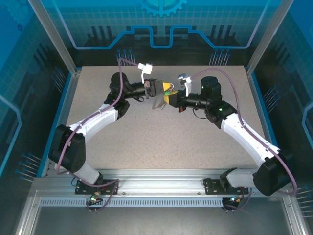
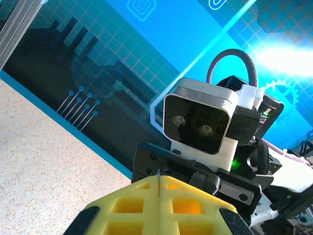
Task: Put the keys on the keyring
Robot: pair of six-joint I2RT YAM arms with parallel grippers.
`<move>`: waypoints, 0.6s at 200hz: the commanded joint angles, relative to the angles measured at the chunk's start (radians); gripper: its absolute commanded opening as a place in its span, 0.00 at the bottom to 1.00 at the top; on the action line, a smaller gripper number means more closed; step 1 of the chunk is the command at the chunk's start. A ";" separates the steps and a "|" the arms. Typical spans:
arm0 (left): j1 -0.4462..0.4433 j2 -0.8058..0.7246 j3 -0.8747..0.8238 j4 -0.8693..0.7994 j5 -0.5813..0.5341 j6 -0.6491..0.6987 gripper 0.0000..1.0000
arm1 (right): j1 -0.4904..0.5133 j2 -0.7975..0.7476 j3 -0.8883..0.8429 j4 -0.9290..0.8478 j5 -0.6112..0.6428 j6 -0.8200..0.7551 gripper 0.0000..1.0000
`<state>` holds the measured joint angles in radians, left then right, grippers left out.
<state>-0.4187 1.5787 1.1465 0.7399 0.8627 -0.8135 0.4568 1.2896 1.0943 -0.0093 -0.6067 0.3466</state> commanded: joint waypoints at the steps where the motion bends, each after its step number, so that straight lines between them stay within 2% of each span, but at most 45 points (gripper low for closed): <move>1: -0.009 -0.039 -0.013 0.056 -0.015 0.005 0.00 | -0.015 -0.033 -0.031 -0.027 0.007 -0.007 0.00; 120: -0.009 -0.036 -0.024 0.059 0.000 0.010 0.00 | -0.084 -0.098 -0.018 -0.110 -0.039 -0.042 0.00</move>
<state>-0.4271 1.5772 1.1339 0.7433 0.8612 -0.8135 0.3931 1.2098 1.0534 -0.0597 -0.6128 0.3359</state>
